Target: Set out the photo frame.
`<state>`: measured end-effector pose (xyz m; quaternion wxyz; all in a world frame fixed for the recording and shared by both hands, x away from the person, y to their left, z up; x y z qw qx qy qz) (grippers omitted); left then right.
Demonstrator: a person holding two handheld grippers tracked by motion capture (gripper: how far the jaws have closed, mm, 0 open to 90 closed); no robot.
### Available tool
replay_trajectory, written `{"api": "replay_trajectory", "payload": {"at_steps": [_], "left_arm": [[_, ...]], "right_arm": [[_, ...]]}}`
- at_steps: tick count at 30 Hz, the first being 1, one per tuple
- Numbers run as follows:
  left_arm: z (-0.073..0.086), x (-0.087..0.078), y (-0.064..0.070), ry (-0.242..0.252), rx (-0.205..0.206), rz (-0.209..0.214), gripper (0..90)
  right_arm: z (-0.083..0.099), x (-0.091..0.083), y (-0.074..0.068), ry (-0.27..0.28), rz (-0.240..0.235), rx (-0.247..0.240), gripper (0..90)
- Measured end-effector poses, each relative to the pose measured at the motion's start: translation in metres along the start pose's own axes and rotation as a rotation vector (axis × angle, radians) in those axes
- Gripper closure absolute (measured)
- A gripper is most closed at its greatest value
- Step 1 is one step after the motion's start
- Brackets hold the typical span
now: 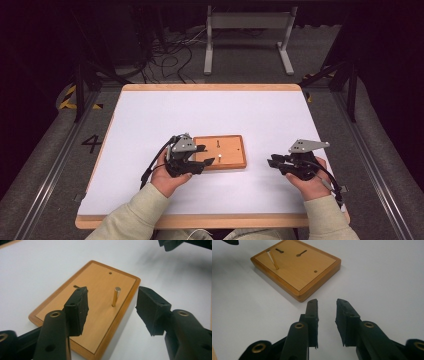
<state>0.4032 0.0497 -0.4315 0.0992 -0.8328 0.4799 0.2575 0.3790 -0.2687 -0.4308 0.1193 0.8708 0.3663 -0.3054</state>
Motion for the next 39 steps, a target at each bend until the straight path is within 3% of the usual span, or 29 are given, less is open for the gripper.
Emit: {"api": "replay_trajectory", "payload": {"at_steps": [9, 17, 20, 32, 36, 39], "left_arm": [[-0.003, 0.015, -0.007, 0.044, -0.077, 0.034, 38.3], [-0.001, 0.026, -0.009, 0.024, -0.107, 0.065, 39.4], [0.002, 0.034, -0.009, 0.011, -0.116, 0.098, 38.0], [0.009, 0.053, -0.006, -0.023, -0.059, 0.117, 44.1], [0.012, 0.057, -0.005, -0.039, -0.039, 0.119, 50.6], [0.014, 0.057, -0.004, -0.051, -0.01, 0.104, 63.1]], "right_arm": [[0.002, -0.006, 0.009, 0.038, 0.028, 0.062, 64.8], [0.005, -0.008, 0.013, 0.041, 0.039, 0.084, 62.0], [0.005, -0.01, 0.013, 0.047, 0.031, 0.091, 62.1], [0.005, -0.01, 0.013, 0.055, 0.022, 0.105, 61.9], [0.005, -0.01, 0.013, 0.051, 0.021, 0.105, 61.8], [0.006, -0.009, 0.012, 0.048, 0.021, 0.101, 61.7]]}}
Point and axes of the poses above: each handheld gripper's, and its own axes: x roughly forward along the jaws, z roughly out of its underside, y roughly to its right, the point moved 4 cm from there along x, roughly forward along the jaws, and after that the axes turned 2 degrees about -x, right-handed, at the moved point
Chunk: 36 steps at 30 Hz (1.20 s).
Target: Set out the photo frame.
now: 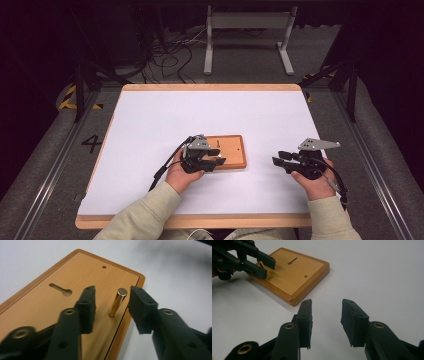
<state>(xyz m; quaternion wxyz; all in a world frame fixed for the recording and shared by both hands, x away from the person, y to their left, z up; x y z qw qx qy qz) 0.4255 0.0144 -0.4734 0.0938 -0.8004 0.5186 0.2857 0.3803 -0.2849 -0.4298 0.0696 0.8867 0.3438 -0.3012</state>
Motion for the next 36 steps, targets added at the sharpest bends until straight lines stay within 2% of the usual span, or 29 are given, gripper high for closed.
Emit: {"api": "replay_trajectory", "payload": {"at_steps": [3, 5, 7, 11, 16, 18, 21, 23, 24, 27, 28, 30, 36], "left_arm": [[0.0, -0.002, 0.001, -0.003, 0.032, -0.011, 77.8], [-0.001, -0.002, 0.003, -0.006, 0.055, -0.02, 83.0], [-0.001, -0.001, 0.005, -0.009, 0.082, -0.037, 83.3], [-0.001, -0.001, 0.006, -0.007, 0.107, -0.041, 83.5], [0.0, -0.001, 0.009, -0.007, 0.162, -0.062, 83.7], [0.0, -0.001, 0.009, -0.016, 0.212, -0.078, 83.7], [0.002, -0.001, 0.01, -0.01, 0.256, -0.086, 83.6], [0.002, -0.002, 0.012, -0.009, 0.307, -0.099, 83.5], [0.002, -0.002, 0.012, -0.009, 0.307, -0.099, 83.4], [0.006, -0.003, 0.018, -0.002, 0.404, -0.125, 83.4], [0.006, -0.003, 0.018, -0.002, 0.404, -0.125, 83.4], [0.007, -0.004, 0.021, 0.007, 0.481, -0.143, 83.4], [0.012, -0.006, 0.031, -0.002, 0.598, -0.205, 83.5]], "right_arm": [[0.0, 0.0, 0.0, -0.001, 0.001, 0.0, 61.6], [0.0, 0.001, 0.0, -0.003, 0.0, 0.001, 61.5], [0.001, 0.001, 0.0, -0.003, 0.0, 0.001, 61.6], [0.001, 0.001, 0.0, -0.003, -0.002, 0.002, 61.4], [0.001, 0.001, 0.0, -0.004, -0.004, 0.003, 61.4], [0.001, 0.001, 0.0, -0.005, -0.006, 0.002, 61.1], [0.001, 0.002, 0.0, -0.007, -0.007, 0.001, 60.7], [0.001, 0.003, 0.0, -0.008, -0.008, -0.002, 60.2], [0.001, 0.003, 0.0, -0.008, -0.008, -0.002, 60.2], [0.001, 0.003, -0.001, -0.006, -0.006, -0.008, 59.9], [0.001, 0.003, -0.001, -0.006, -0.006, -0.008, 59.9], [0.0, 0.003, -0.002, -0.008, -0.006, -0.012, 59.8], [-0.001, 0.004, -0.003, -0.015, -0.007, -0.015, 59.2]]}}
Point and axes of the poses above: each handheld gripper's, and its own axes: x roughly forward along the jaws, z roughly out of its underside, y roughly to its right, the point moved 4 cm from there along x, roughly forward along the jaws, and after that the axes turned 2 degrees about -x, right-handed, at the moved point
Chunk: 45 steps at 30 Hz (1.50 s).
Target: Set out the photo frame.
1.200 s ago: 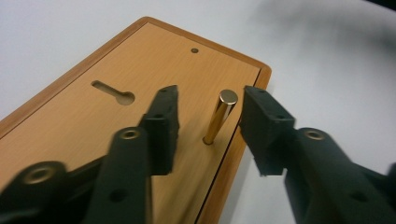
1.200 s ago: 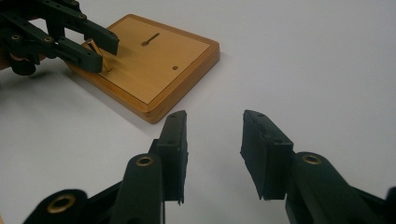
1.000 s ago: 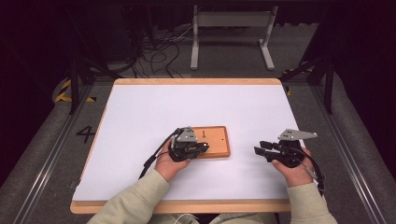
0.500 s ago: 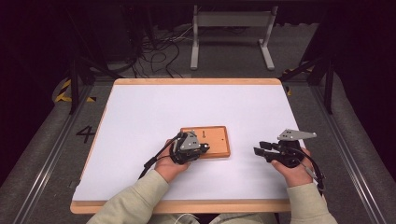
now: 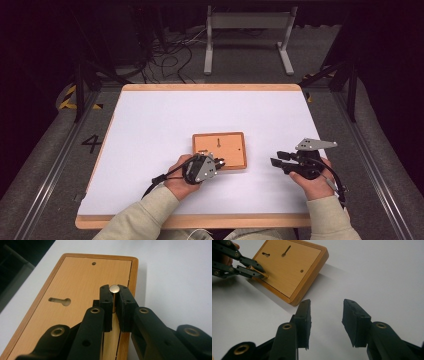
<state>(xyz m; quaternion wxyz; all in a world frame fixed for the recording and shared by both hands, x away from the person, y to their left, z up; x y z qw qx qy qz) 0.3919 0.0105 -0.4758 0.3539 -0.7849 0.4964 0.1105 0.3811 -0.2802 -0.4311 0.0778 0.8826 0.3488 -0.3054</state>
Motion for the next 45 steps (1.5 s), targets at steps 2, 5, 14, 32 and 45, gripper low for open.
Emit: {"api": "replay_trajectory", "payload": {"at_steps": [2, 5, 14, 32, 45], "left_arm": [[0.0, -0.001, 0.003, -0.007, 0.03, -0.018, 83.6], [-0.001, -0.002, 0.007, -0.015, 0.066, -0.045, 83.6], [-0.001, -0.003, 0.015, -0.021, 0.103, -0.097, 83.7], [-0.001, -0.004, 0.019, -0.032, 0.094, -0.106, 83.7], [-0.001, -0.004, 0.018, -0.032, 0.098, -0.115, 83.7]], "right_arm": [[-0.001, 0.001, 0.0, 0.0, -0.001, -0.002, 58.7], [-0.002, 0.002, -0.001, -0.001, -0.005, -0.006, 57.6], [-0.017, 0.016, -0.014, -0.03, -0.076, -0.012, 45.9], [-0.067, 0.074, -0.016, -0.145, -0.171, 0.014, 29.1], [-0.069, 0.109, -0.013, -0.22, -0.197, 0.029, 24.7]]}}
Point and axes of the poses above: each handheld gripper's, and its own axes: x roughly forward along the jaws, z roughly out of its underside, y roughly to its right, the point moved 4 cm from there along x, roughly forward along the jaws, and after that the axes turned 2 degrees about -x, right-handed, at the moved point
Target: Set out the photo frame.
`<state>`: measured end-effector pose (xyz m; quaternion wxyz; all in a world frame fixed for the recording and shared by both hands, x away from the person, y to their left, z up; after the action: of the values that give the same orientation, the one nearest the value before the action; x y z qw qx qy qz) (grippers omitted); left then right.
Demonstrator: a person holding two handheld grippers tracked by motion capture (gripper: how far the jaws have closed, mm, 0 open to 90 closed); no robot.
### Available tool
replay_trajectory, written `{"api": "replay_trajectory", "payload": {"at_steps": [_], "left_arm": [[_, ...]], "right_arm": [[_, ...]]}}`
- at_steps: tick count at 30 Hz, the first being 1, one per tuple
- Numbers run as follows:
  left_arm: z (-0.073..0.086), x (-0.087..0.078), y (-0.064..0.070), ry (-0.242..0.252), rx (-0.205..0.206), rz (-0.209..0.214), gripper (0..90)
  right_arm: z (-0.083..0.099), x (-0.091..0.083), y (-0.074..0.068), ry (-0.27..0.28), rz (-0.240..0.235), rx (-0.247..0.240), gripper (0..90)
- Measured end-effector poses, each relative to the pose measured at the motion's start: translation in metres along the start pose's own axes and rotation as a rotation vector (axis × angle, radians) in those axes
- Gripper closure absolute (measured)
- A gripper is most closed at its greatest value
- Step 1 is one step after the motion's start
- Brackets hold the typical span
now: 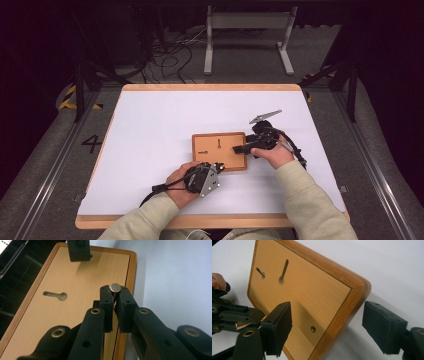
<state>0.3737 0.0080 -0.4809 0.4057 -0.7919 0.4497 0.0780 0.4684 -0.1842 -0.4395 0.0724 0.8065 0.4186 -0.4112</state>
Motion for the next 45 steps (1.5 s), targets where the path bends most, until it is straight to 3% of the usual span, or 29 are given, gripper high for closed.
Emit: {"api": "replay_trajectory", "payload": {"at_steps": [8, 17, 23, 28, 30, 36, 45], "left_arm": [[0.0, 0.0, 0.0, 0.002, -0.008, 0.002, 83.7], [0.001, 0.0, 0.0, -0.001, -0.037, 0.019, 83.4], [0.002, -0.006, -0.005, -0.01, -0.107, 0.078, 76.8], [0.007, -0.024, -0.01, -0.007, -0.162, 0.124, 63.5], [0.014, -0.034, -0.014, -0.007, -0.202, 0.138, 60.2], [0.033, -0.062, -0.025, 0.011, -0.34, 0.148, 53.5], [0.053, -0.081, -0.038, 0.026, -0.45, 0.119, 50.1]], "right_arm": [[-0.001, 0.017, 0.0, 0.006, -0.083, 0.021, 24.5], [-0.001, 0.021, 0.001, -0.006, -0.093, 0.019, 28.6], [0.0, 0.018, 0.001, -0.012, -0.09, 0.0, 29.9], [0.001, 0.015, 0.0, -0.009, -0.088, -0.028, 31.7], [0.001, 0.013, -0.002, -0.005, -0.084, -0.047, 32.8], [0.003, 0.007, -0.007, 0.018, -0.068, -0.097, 35.3], [0.008, -0.005, -0.016, 0.043, -0.034, -0.193, 40.5]]}}
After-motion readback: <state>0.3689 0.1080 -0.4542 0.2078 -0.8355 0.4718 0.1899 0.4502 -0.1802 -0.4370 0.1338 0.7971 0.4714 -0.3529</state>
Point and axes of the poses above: each handheld gripper's, and its own axes: x roughly forward along the jaws, z roughly out of its underside, y roughly to its right, the point moved 4 cm from there along x, roughly forward along the jaws, and after that the axes turned 2 degrees about -x, right-handed, at the moved point
